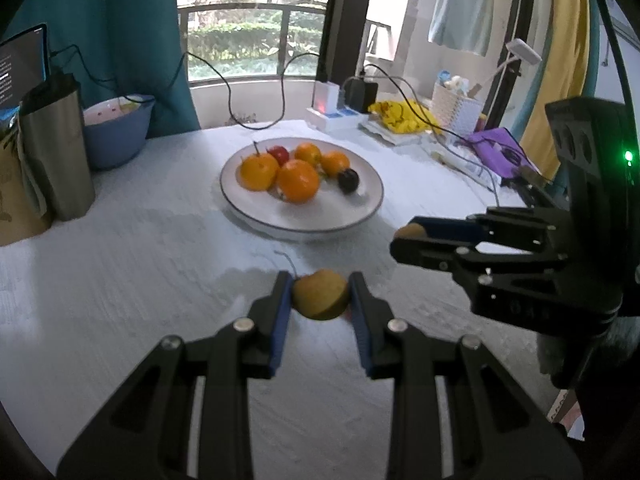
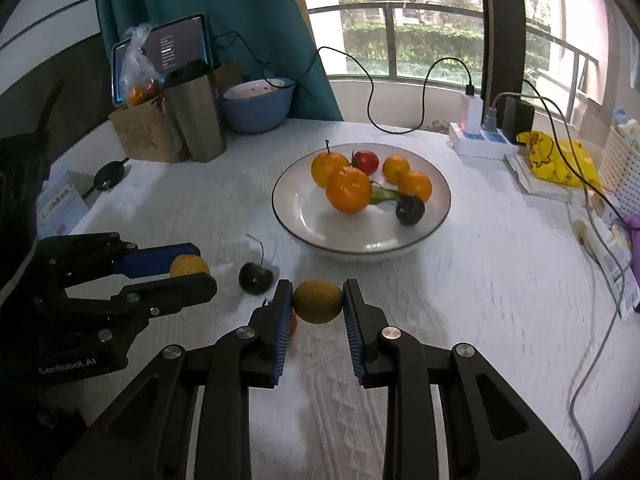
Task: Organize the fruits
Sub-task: 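Carry both small yellow fruits in both grippers over the white plate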
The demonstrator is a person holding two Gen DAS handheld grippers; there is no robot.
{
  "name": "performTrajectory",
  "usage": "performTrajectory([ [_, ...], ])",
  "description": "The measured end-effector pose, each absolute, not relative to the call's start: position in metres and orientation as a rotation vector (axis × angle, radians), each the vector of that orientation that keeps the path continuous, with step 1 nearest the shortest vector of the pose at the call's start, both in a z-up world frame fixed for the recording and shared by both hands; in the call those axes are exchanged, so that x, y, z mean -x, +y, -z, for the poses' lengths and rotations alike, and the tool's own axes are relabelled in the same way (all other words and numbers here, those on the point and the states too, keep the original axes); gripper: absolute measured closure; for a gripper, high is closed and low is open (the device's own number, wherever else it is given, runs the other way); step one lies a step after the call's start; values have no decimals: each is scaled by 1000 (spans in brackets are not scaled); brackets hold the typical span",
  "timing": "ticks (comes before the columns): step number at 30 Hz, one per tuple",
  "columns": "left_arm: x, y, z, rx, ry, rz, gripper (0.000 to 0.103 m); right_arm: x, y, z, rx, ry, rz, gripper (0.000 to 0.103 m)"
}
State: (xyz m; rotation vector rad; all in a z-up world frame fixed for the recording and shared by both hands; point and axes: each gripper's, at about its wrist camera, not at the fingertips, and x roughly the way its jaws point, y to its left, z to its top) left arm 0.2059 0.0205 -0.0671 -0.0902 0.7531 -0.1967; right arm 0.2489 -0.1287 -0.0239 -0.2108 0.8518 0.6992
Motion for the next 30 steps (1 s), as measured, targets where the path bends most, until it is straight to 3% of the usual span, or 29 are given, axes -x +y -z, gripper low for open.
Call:
performTrajectory([
  [30, -284, 59, 72, 100, 738, 163, 73, -319, -67, 47, 200, 895, -782, 75],
])
